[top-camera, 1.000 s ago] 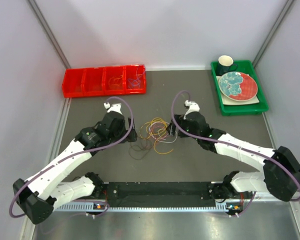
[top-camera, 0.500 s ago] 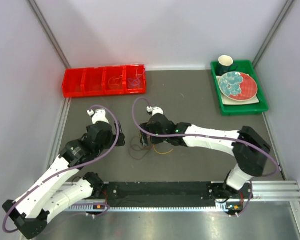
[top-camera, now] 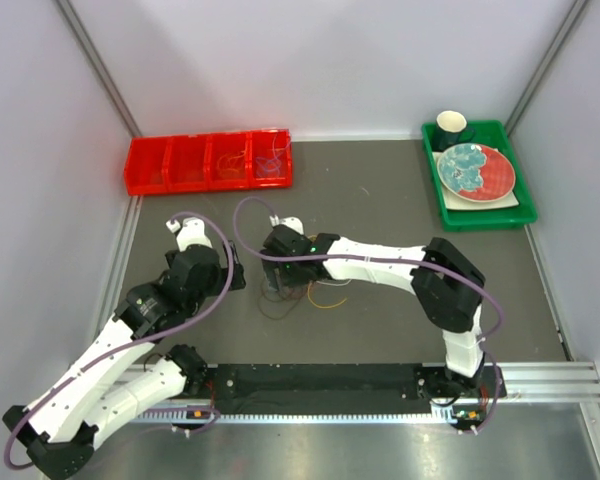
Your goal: Untangle the cables
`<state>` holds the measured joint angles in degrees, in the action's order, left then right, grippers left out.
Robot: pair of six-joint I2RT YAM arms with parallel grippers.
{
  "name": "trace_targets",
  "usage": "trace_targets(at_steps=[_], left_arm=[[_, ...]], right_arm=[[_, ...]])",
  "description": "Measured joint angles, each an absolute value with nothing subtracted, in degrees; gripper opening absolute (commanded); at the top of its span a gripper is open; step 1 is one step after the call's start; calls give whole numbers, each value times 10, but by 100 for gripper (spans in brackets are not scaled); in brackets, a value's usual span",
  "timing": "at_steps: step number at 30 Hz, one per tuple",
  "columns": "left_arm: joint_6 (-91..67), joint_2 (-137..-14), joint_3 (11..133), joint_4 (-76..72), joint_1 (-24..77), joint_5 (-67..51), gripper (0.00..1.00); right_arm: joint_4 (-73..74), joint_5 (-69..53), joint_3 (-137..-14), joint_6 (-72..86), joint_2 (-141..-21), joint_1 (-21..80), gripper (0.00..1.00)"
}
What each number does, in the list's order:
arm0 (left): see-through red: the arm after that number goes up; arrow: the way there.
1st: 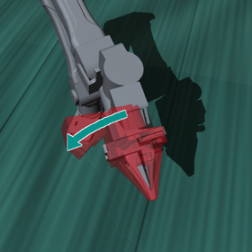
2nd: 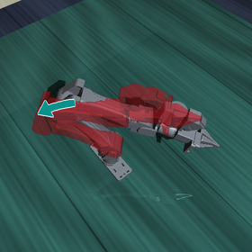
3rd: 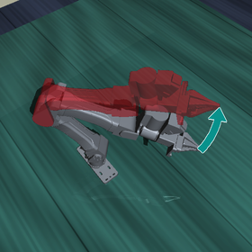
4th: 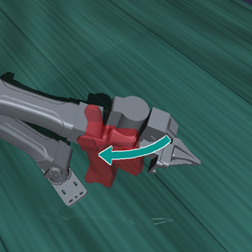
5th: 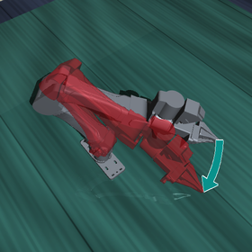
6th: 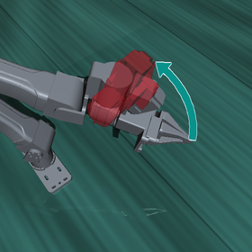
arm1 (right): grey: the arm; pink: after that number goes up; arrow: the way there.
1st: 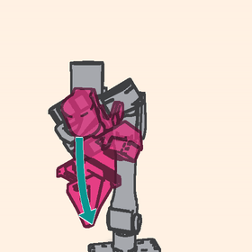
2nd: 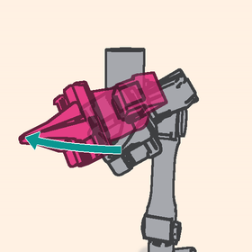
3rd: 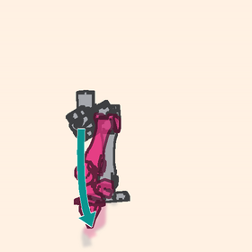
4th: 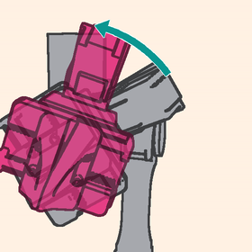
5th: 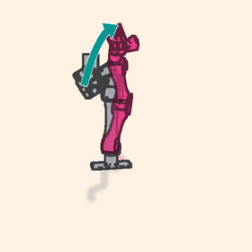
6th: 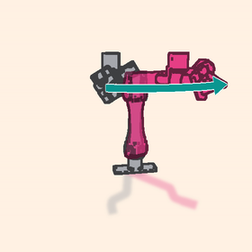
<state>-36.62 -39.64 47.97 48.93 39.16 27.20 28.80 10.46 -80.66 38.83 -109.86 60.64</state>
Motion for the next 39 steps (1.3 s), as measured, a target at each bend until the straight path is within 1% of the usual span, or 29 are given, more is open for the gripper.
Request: trace_targets(at_steps=[7, 8, 12, 15, 16, 19, 21, 22, 27, 30, 31, 33, 35, 36, 38, 39], left_arm=[[-358, -400, 480, 488, 392, 280, 95], [-358, -400, 480, 488, 392, 280, 95], [-358, -398, 479, 489, 392, 281, 94], [-358, -396, 478, 489, 392, 282, 94], [-358, -393, 478, 489, 392, 283, 94], [-358, -381, 476, 489, 392, 286, 94], [-358, -374, 476, 489, 392, 291, 93], [-358, -371, 476, 489, 392, 293, 93], [-360, -359, 476, 489, 392, 307, 93], [-366, -352, 476, 492, 392, 323, 92], [-370, -347, 476, 494, 391, 331, 93], [-376, -337, 476, 497, 390, 343, 93], [-381, -324, 476, 498, 389, 354, 93], [-383, -319, 476, 498, 388, 357, 92], [-386, -311, 476, 499, 387, 363, 93], [-389, -308, 476, 499, 386, 366, 93]], right_arm=[[371, 158, -891, 389, -1167, 628, 80], [378, 165, -898, 389, -1173, 630, 78], [403, 183, -905, 392, -1181, 633, 74], [415, 195, -906, 393, -1183, 633, 66], [418, 196, -909, 394, -1186, 633, 59], [416, 198, -912, 397, -1191, 633, 51], [416, 199, -912, 401, -1194, 633, 48], [416, 199, -912, 401, -1196, 633, 45], [416, 198, -912, 402, -1204, 633, 40], [416, 198, -912, 402, -1210, 633, 34], [415, 198, -912, 403, -1211, 633, 29], [414, 199, -912, 403, -1211, 633, 22], [414, 199, -912, 403, -1212, 633, 19], [414, 198, -912, 403, -1212, 633, 13], [413, 198, -913, 402, -1213, 633, 6], [413, 198, -913, 402, -1213, 633, 0]])
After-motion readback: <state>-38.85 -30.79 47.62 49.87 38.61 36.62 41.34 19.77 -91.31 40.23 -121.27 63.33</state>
